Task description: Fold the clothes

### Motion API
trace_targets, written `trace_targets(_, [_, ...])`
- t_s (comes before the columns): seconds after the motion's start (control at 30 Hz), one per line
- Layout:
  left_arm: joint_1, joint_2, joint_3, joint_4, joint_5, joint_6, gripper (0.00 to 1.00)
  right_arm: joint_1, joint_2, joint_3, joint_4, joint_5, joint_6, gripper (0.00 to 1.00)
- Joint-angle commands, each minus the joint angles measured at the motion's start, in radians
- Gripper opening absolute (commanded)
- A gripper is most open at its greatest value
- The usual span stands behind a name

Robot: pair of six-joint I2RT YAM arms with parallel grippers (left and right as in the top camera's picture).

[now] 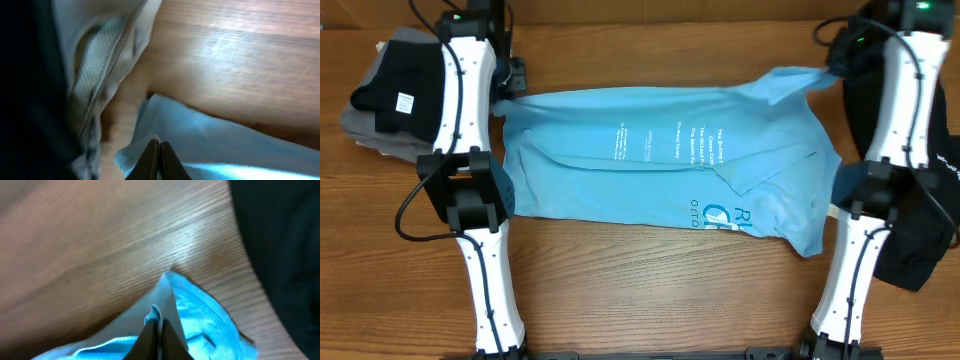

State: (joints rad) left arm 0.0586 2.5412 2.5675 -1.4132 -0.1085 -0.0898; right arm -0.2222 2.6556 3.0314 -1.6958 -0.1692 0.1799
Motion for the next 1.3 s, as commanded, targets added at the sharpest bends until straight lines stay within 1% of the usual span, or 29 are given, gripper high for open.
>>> trace_targets(0.0, [0.023,-0.042,0.032,-0.044,-0.007,0.009,0.04,-0.014,-0.140,0.043,0.002,-0.053,0.007,0.04])
trace_targets(0.13, [0.024,-0.042,0.032,-0.079,-0.006,0.008,0.04,-0.014,-0.219,0.002,0.002,-0.042,0.006,0.04])
trace_targets(0.2, [0.024,-0.042,0.032,-0.092,-0.006,0.008,0.04,-0.014,-0.260,-0.053,0.002,-0.023,0.006,0.04])
trace_targets(0.3, [0.024,-0.042,0.032,-0.111,-0.006,0.018,0.04,-0.014,-0.317,-0.193,0.002,0.021,0.003,0.04])
trace_targets(0.5, [0.015,-0.042,0.032,-0.135,-0.002,0.027,0.04,-0.015,-0.425,-0.552,0.002,0.101,0.003,0.04])
trace_targets(0.53, [0.014,-0.042,0.032,-0.140,-0.002,0.027,0.04,-0.015,-0.438,-0.583,0.003,0.106,0.003,0.04])
trace_targets(0.63, [0.014,-0.042,0.032,-0.171,0.000,0.026,0.04,-0.015,-0.473,-0.648,0.002,0.108,0.003,0.04])
trace_targets(0.93, [0.013,-0.042,0.032,-0.249,0.002,0.027,0.04,-0.007,-0.575,-0.741,0.002,0.097,0.003,0.04])
trace_targets(1.07, [0.014,-0.042,0.032,-0.277,0.001,0.030,0.04,-0.007,-0.615,-0.866,0.011,0.097,0.003,0.04])
trace_targets(1.13, [0.013,-0.042,0.032,-0.277,0.002,0.032,0.04,-0.007,-0.636,-0.965,0.049,0.097,0.007,0.04])
trace_targets(1.27, [0.013,-0.042,0.029,-0.277,0.002,0.032,0.04,-0.007,-0.657,-1.106,0.112,0.078,0.007,0.04])
